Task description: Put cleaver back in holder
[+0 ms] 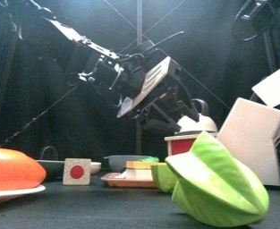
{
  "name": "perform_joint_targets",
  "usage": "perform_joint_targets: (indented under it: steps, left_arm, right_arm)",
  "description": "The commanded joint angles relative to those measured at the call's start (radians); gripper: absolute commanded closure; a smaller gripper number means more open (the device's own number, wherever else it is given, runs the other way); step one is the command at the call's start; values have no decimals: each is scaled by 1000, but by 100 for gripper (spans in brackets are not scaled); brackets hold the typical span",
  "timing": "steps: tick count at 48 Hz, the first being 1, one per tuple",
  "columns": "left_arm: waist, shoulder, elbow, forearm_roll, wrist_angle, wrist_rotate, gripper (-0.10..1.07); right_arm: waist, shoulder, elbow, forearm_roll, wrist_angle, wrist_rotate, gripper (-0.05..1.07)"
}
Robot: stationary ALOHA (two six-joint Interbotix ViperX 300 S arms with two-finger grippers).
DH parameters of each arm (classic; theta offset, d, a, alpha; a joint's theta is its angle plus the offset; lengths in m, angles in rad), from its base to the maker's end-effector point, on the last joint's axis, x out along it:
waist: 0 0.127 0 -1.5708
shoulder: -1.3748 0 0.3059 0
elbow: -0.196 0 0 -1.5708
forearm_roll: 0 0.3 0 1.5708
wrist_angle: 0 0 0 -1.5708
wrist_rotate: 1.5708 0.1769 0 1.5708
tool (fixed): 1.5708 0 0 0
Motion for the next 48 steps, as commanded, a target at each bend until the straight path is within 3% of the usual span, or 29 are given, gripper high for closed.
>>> perform_joint_targets:
  steps: [1, 32, 48]
  left_arm:
    - [3, -15, -25, 5, 0, 2, 11]
    - [3, -2, -71, 28, 32, 2, 11]
    - [3, 5, -81, 31, 40, 2, 11]
  right_arm:
    - [-2, -3, -8, -2, -2, 0, 58]
    - [-20, 35, -28, 5, 14, -2, 58]
    - [-29, 64, -86, 0, 78, -2, 58]
